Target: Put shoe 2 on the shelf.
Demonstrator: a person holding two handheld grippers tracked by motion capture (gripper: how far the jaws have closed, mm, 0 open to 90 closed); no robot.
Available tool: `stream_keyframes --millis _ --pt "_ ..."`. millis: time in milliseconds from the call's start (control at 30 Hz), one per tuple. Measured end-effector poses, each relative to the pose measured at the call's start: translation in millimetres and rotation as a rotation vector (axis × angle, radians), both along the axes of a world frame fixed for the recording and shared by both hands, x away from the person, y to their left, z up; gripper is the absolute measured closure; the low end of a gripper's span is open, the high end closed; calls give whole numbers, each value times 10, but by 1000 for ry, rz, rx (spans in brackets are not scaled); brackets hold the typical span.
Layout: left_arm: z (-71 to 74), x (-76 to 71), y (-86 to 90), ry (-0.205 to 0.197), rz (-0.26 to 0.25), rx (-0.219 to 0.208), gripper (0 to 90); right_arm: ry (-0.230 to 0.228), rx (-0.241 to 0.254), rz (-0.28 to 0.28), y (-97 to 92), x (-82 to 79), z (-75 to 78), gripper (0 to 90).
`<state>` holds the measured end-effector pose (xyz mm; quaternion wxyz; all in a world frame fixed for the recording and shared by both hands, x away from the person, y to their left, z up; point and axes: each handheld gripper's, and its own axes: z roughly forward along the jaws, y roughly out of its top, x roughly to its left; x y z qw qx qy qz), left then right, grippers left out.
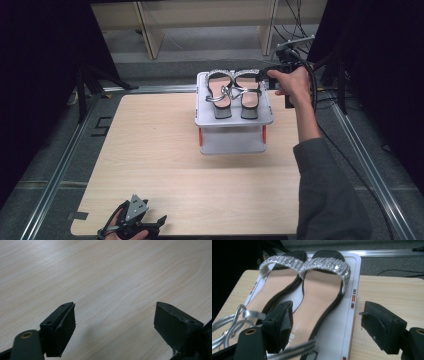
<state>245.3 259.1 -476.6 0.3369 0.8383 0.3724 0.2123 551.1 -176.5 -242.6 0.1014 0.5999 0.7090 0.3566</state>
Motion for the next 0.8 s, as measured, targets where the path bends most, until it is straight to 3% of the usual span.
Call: stream_keyframes --millis 67,133,200,267,300,333,367,467,533,567,667,700,800 --pt "-10 -14 -11 8 27 -24 172 -36 11 26 -62 -43 -19 254" --pt "-8 -15 -8 13 25 -17 172 -47 2 38 -112 -113 -10 254" --pt "-3 0 2 0 6 5 172 -74 11 89 -170 -165 -29 254" --pt "-10 -19 -13 5 16 -10 172 -64 14 88 -182 -242 -14 254" --pt "-16 -43 -31 19 36 -38 172 -77 8 105 -201 -284 -27 254" --pt "-10 -50 -31 22 33 -38 172 -66 7 101 -202 -318 -27 254" --pt "-4 -19 -10 -2 0 -9 172 -63 16 108 -198 -371 -33 254" --pt "-12 -57 -33 30 45 -46 173 -65 15 130 -200 -446 -44 253" --pt "-13 -42 -28 17 29 -40 172 -57 4 143 -181 -547 -45 254" --pt "-6 -44 -26 22 27 -33 172 -80 -3 175 -184 -599 -60 252" --pt "-15 -40 -25 20 37 -30 172 -86 -10 206 -154 -693 -81 250" --pt "-10 -12 -4 0 6 -5 172 -88 -21 223 -150 -731 -98 250" --pt "-15 -35 -23 18 31 -27 172 -84 -20 238 -101 -866 -123 245"
